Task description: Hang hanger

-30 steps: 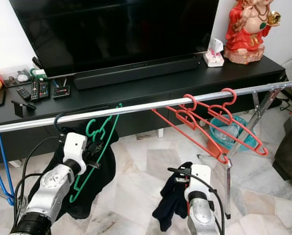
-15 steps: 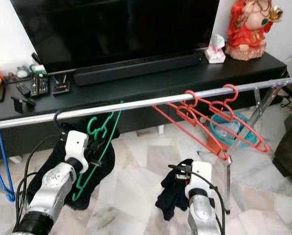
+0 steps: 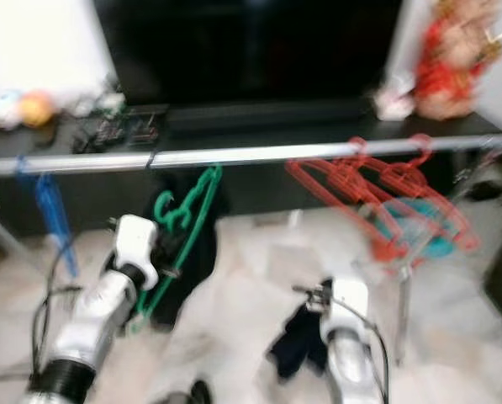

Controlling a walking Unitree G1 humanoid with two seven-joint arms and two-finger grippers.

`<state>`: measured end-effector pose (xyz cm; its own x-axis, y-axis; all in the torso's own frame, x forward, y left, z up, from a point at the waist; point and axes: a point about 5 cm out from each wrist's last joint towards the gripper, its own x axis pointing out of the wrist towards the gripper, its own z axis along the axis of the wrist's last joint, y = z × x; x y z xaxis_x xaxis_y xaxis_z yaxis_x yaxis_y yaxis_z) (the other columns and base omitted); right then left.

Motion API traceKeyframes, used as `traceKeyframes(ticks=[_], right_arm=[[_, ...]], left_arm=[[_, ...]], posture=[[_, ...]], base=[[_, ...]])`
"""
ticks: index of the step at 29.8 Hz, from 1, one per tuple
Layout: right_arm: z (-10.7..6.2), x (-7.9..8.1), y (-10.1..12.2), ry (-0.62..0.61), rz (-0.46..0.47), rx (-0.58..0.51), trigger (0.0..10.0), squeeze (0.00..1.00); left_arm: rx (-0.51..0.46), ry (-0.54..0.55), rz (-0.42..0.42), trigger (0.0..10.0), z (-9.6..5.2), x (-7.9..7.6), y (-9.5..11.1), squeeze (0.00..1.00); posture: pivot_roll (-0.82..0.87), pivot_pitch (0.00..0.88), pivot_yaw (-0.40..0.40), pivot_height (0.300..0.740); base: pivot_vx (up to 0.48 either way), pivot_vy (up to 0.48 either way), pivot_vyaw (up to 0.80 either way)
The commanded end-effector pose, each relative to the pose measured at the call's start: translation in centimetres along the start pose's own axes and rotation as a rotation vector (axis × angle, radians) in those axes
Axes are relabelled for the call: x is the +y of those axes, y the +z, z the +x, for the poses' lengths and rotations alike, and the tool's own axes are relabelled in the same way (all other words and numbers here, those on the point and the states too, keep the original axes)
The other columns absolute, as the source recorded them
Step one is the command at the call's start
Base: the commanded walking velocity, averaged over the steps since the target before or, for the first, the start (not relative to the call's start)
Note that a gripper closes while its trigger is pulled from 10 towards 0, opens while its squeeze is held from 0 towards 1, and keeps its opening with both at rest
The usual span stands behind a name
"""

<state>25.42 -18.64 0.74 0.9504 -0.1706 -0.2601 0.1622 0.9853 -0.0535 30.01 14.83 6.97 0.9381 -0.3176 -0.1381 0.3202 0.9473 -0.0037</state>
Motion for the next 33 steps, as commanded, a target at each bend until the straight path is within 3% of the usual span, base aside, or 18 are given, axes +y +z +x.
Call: traceKeyframes(ticks=[1, 33], right_arm=[[0.16, 0.49, 0.59, 0.013, 0.008, -0.023, 10.0, 0.00], [0.22, 0.45, 0.80, 0.011, 0.009, -0.029, 10.0, 0.00]], left_arm=[[-0.046, -0.004, 0.021, 10.0, 0.60, 0.14, 1.51, 0.00], [-0.047, -0.021, 0.015, 10.0, 0.74, -0.31, 1.70, 0.00]], posture=[[-0.01, 0.000, 0.045, 0.740], [0.00, 0.000, 0.049, 0.740]], base=[[-0.255, 0.000, 0.00], [-0.258, 0.000, 0.00]])
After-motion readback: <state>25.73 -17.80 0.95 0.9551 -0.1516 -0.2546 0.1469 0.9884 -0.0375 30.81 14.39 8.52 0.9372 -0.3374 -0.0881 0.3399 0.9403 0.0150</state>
